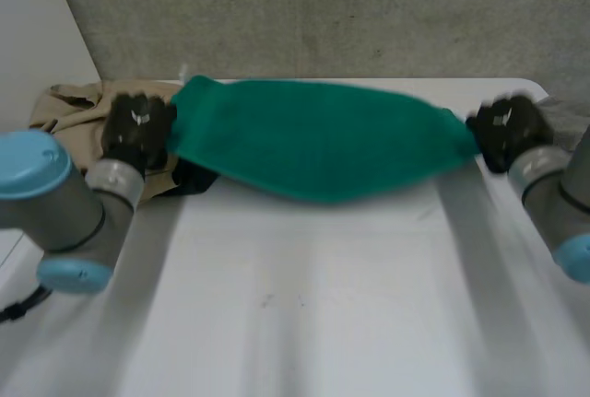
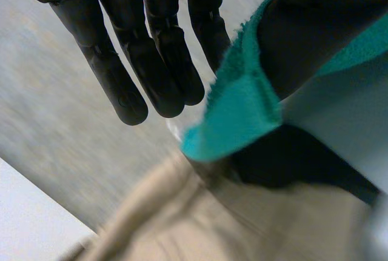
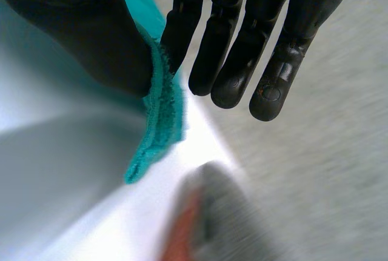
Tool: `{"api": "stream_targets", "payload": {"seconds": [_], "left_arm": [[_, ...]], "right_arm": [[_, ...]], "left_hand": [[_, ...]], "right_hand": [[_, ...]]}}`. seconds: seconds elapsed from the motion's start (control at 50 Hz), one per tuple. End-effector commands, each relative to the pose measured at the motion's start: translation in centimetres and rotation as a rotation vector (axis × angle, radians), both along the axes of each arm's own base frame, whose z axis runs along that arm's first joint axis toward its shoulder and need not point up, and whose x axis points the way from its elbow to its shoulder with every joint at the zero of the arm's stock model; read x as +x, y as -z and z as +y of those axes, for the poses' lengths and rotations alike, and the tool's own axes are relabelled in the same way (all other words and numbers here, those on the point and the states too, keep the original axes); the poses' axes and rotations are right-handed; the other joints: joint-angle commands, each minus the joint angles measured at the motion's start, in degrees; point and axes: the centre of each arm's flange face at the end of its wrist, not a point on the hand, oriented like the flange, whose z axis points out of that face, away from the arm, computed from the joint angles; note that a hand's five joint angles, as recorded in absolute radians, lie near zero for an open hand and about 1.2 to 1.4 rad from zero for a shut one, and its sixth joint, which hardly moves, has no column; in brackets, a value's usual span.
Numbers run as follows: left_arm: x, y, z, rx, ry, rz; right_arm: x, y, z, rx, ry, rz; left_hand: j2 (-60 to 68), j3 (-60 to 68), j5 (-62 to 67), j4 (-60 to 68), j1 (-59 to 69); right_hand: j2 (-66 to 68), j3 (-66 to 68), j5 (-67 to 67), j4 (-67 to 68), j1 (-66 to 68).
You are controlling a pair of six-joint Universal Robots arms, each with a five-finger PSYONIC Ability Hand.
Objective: Fold the laundry.
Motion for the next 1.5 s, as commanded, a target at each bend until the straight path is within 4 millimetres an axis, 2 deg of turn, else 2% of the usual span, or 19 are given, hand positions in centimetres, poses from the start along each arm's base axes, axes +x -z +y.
{"api": "stream_targets", "payload": {"seconds": [0.02,0.06,0.08,0.14,0.26,0.36,0.5,0.76,0.88,0.94,0.98,1.0,1.04,1.08,1.18,1.26,1.34,1.46,1.5], "left_arm": [[3.0,0.5,7.3,0.23,-0.013,-0.208],[3.7,0.7,9.3,0.314,-0.001,-0.282],[4.3,0.7,11.5,0.401,0.015,-0.339],[5.5,0.8,15.1,0.569,0.041,-0.423],[5.7,0.5,16.0,0.617,0.051,-0.444],[4.9,0.1,13.0,0.49,0.03,-0.41],[2.4,0.1,8.7,0.301,0.045,-0.356],[-1.9,2.5,-1.3,-0.016,-0.025,-0.238],[-3.1,4.4,-4.5,-0.052,-0.045,-0.23],[-3.6,4.8,-5.7,-0.079,-0.045,-0.213],[-3.9,5.1,-6.3,-0.095,-0.046,-0.203],[-4.1,5.3,-6.5,-0.107,-0.042,-0.202],[-4.6,5.4,-6.3,-0.112,-0.032,-0.2],[-5.4,5.3,-5.5,-0.112,-0.011,-0.192],[-6.2,4.2,-3.6,-0.109,0.021,-0.189],[-5.6,2.4,-1.9,-0.112,0.024,-0.186],[-4.6,0.2,0.2,-0.119,0.021,-0.178],[-3.2,-1.9,3.8,-0.095,0.033,-0.094],[-3.1,-2.2,4.8,-0.072,0.046,-0.037]], "right_arm": [[-2.7,0.9,5.6,0.327,-0.028,0.143],[-5.3,0.1,7.6,0.449,-0.005,0.216],[-5.8,-0.1,8.2,0.48,-0.008,0.236],[-7.0,-0.7,9.9,0.569,-0.056,0.295],[-7.1,-1.0,10.3,0.59,-0.126,0.291],[-7.1,-0.4,8.9,0.566,-0.126,0.269],[-6.0,0.9,4.1,0.393,-0.062,0.211],[-1.5,3.0,-4.6,-0.024,0.012,0.239],[-0.7,5.1,-8.8,-0.146,0.018,0.23],[-0.2,5.8,-9.8,-0.172,0.019,0.216],[0.3,6.6,-10.2,-0.186,0.019,0.211],[0.4,6.8,-10.3,-0.188,0.021,0.212],[0.9,7.3,-10.3,-0.189,0.015,0.202],[1.1,7.1,-10.1,-0.185,0.012,0.185],[0.5,5.5,-9.2,-0.154,0.03,0.067],[-0.1,2.2,-7.2,-0.127,0.043,-0.087],[-2.1,-0.6,-4.3,-0.011,0.042,-0.205],[-4.0,-0.3,-1.4,0.213,0.021,-0.243],[-4.9,0.3,-0.7,0.292,0.039,-0.25]], "left_hand": [[11.2,11.6,14.6,11.1,14.0],[11.2,11.6,14.6,11.1,14.0],[11.2,11.6,14.6,11.1,14.0],[11.2,11.6,14.6,11.1,14.0],[11.2,11.6,14.6,11.1,14.0],[11.2,11.6,14.6,11.1,14.0],[11.2,11.6,14.6,11.1,14.0],[11.2,11.6,14.6,11.1,14.0],[11.2,11.6,14.6,11.1,14.0],[11.2,11.6,14.6,11.1,14.0],[-16.2,-15.8,-12.8,-16.3,-13.4],[-58.8,-58.4,-55.4,-58.9,-56.0],[-51.4,-51.0,-48.1,-51.6,-48.6],[-58.8,-58.4,-55.4,-58.9,-56.0],[-58.8,-58.4,-55.4,-58.9,-56.0],[-58.8,-58.4,-55.4,-58.9,-56.0],[-58.8,-58.4,-55.4,-58.9,-56.0],[-58.8,-58.4,-55.4,-58.9,-56.0],[-58.8,-58.4,-55.4,-58.9,-56.0]], "right_hand": [[12.4,11.8,12.8,11.8,22.8],[12.4,11.8,12.8,11.8,22.8],[12.4,11.8,12.8,11.8,22.8],[12.4,11.8,12.8,11.8,22.8],[12.4,11.8,12.8,11.8,22.8],[12.4,11.8,12.8,11.8,22.8],[12.4,11.8,12.8,11.8,22.8],[12.4,11.8,12.8,11.8,22.8],[12.4,11.8,12.8,11.8,22.8],[12.4,11.8,12.8,11.8,22.8],[-36.4,-37.0,-36.0,-37.0,-26.1],[-55.0,-55.6,-54.5,-55.6,-44.6],[-57.6,-58.2,-57.2,-58.2,-47.2],[-57.6,-58.2,-57.2,-58.2,-47.2],[-57.6,-58.2,-57.2,-58.2,-47.2],[-57.6,-58.2,-57.2,-58.2,-47.2],[-57.6,-58.2,-57.2,-58.2,-47.2],[-57.6,-58.2,-57.2,-58.2,-47.2],[-50.3,-50.9,-49.9,-50.9,-39.9]]}}
